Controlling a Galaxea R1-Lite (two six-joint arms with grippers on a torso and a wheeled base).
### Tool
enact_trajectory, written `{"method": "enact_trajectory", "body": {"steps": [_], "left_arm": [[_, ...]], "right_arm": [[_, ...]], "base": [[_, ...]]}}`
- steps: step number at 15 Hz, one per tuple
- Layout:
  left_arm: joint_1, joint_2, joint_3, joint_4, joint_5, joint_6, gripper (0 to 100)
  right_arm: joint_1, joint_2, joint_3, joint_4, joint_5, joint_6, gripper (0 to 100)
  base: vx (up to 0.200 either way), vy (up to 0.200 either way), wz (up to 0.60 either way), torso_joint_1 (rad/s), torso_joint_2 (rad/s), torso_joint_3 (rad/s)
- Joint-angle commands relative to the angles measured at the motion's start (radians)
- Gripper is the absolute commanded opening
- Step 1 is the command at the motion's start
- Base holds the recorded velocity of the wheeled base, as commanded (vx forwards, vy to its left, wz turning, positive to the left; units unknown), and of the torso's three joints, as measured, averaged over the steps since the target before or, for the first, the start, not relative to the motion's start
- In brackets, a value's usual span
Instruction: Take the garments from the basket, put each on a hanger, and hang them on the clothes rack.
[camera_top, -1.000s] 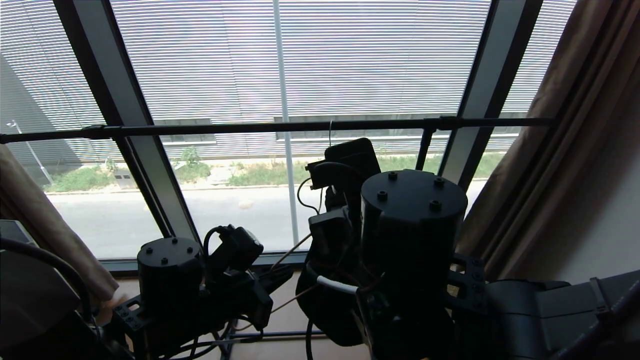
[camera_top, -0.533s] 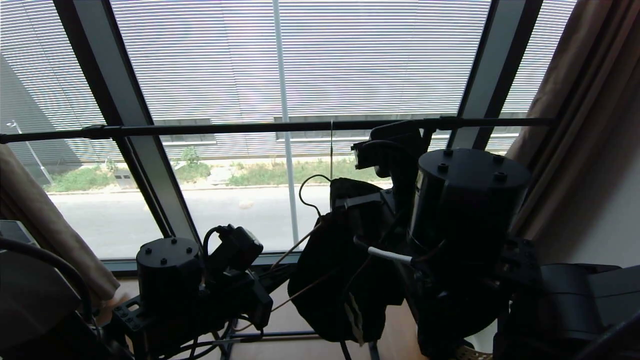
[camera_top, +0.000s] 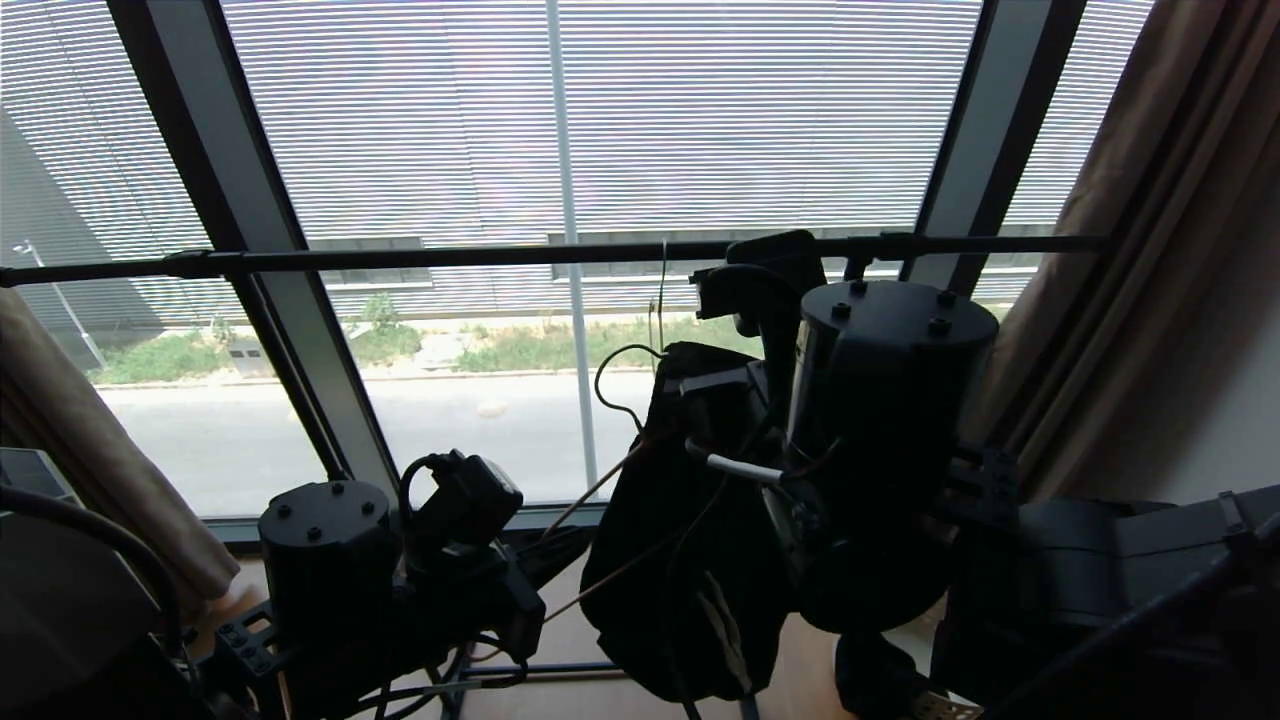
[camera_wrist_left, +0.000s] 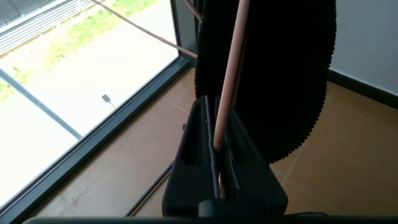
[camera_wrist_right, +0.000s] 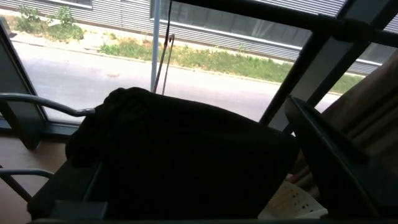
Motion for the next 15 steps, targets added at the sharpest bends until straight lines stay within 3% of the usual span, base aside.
{"method": "enact_trajectory", "body": {"steps": [1,15], "left_arm": [[-0.002,-0.002,0.003,-0.004,0.0,0.0,0],[0.018,0.028,-0.032,-0.005,0.024,-0.02,0]], "right_arm": [[-0.006,0.068,-0.038,0.0,-0.002,0.0,100],[0.003,0.08,-0.009,-0.005,-0.019,0.0,100]], "base": [[0.0,0.0,0.0,0.0,0.0,0.0],[0.0,0.0,0.0,0.0,0.0,0.0]]}}
